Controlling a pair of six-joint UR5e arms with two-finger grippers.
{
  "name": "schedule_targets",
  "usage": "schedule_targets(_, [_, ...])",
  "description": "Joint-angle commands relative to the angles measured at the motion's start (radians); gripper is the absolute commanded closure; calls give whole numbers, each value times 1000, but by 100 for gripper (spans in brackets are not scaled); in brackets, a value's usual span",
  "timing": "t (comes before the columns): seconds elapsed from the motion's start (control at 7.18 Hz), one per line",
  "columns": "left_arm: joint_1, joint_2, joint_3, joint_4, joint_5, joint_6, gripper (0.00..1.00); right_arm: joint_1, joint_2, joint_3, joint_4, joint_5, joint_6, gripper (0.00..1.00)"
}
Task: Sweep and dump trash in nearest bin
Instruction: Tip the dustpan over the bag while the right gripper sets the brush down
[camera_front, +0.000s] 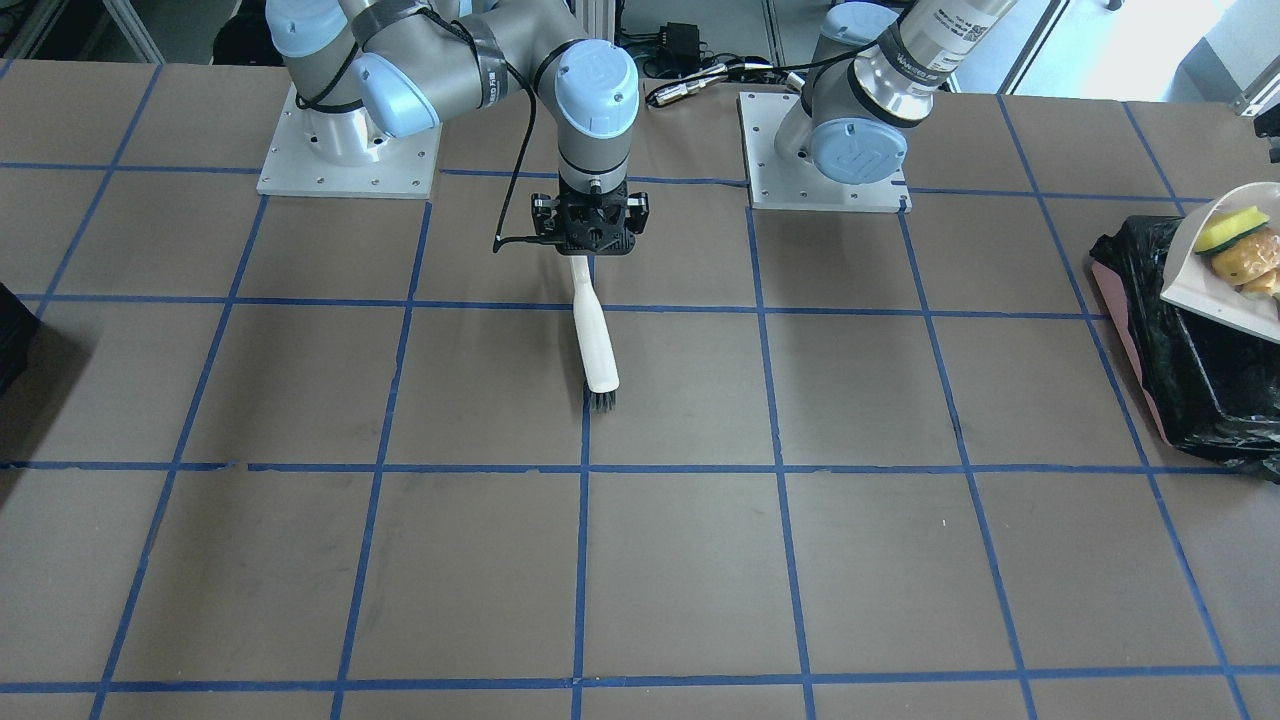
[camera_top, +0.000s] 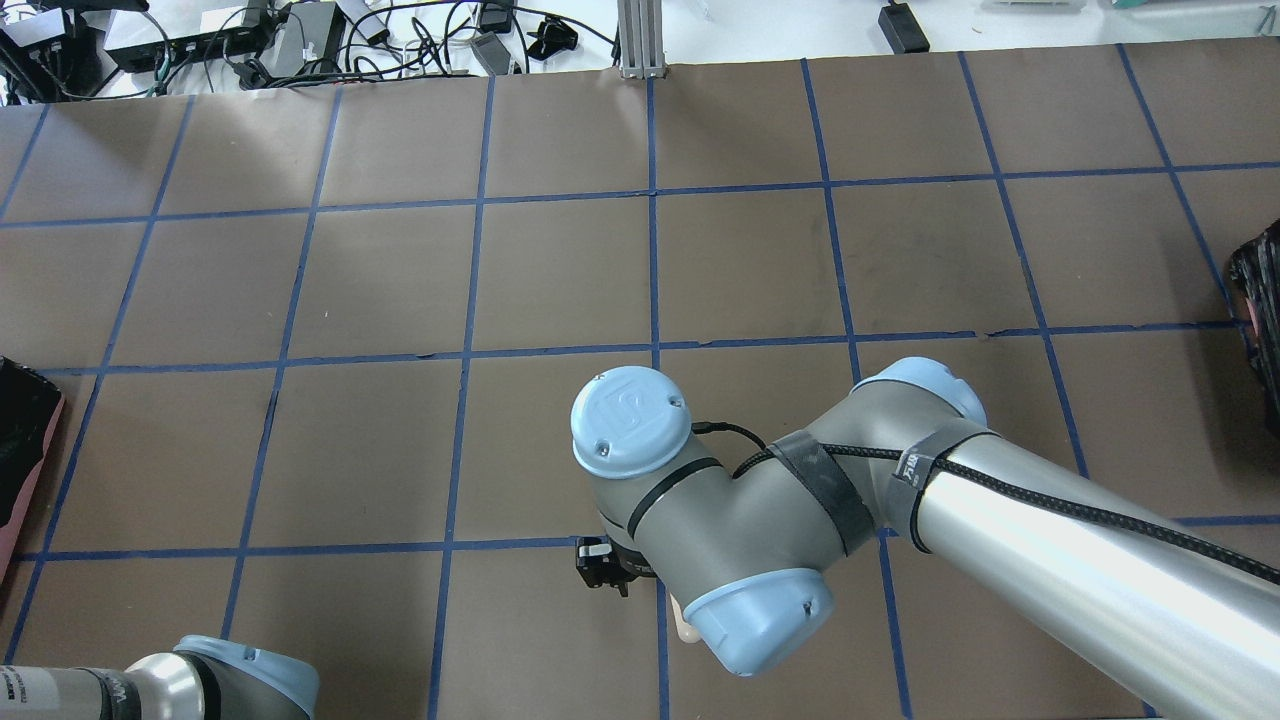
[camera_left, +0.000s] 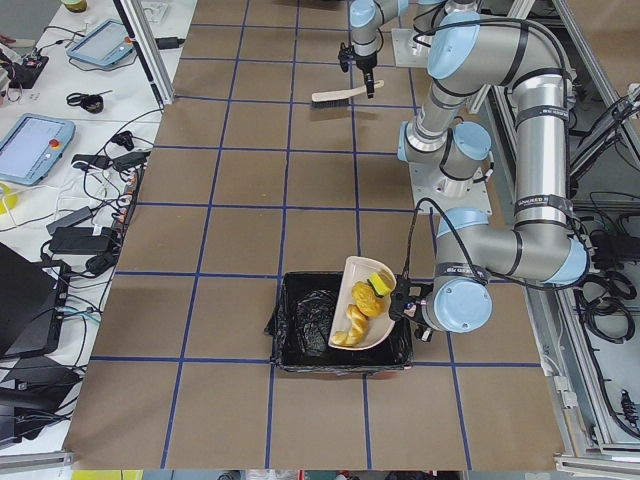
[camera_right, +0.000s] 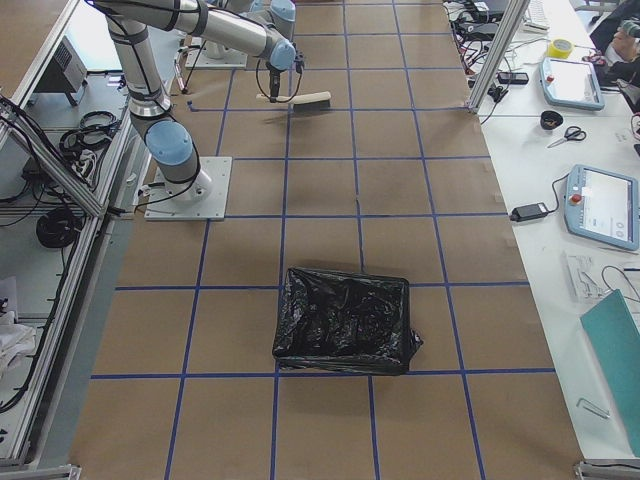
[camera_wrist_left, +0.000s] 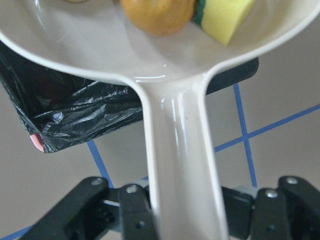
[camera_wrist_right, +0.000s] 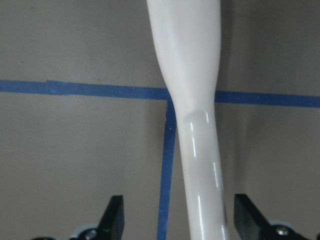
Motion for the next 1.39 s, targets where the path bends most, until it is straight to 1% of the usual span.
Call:
schedule_targets(0.0, [-6,15,8,-31,22,-79,100,-12,-12,-71,13,-30,-6,12])
schedule_targets(0.14, [-14,26,25,-53,22,-104,100,-15,-11,-184,98,-32,-6,8])
schedule_targets(0.28, [-14,35,51,-136,23,-141,100,-22,-8,-317,213,-23,-6,6])
schedule_targets(0.42, [-14,44,64,-180,29,-159,100,-30,-3,-446,303,-14,-6,3])
schedule_targets(0.56, [-14,37,65,-177,53,-167,100,-32,-3,-523,380,17,-3,2])
schedule_targets(0.84, [-14,40,66,-172,63,-190,100,-45,-3,-533,415,9,-9,3])
schedule_targets(0.98, [-14,37,68,-171,63,-192,100,-73,-18,-533,442,-32,-54,3])
schedule_targets(1.11, [-14,38,75,-171,74,-196,100,-154,-34,-533,454,-43,-84,3])
schedule_targets(1.25, [-14,31,81,-171,75,-199,100,-262,-60,-529,489,-54,-130,2])
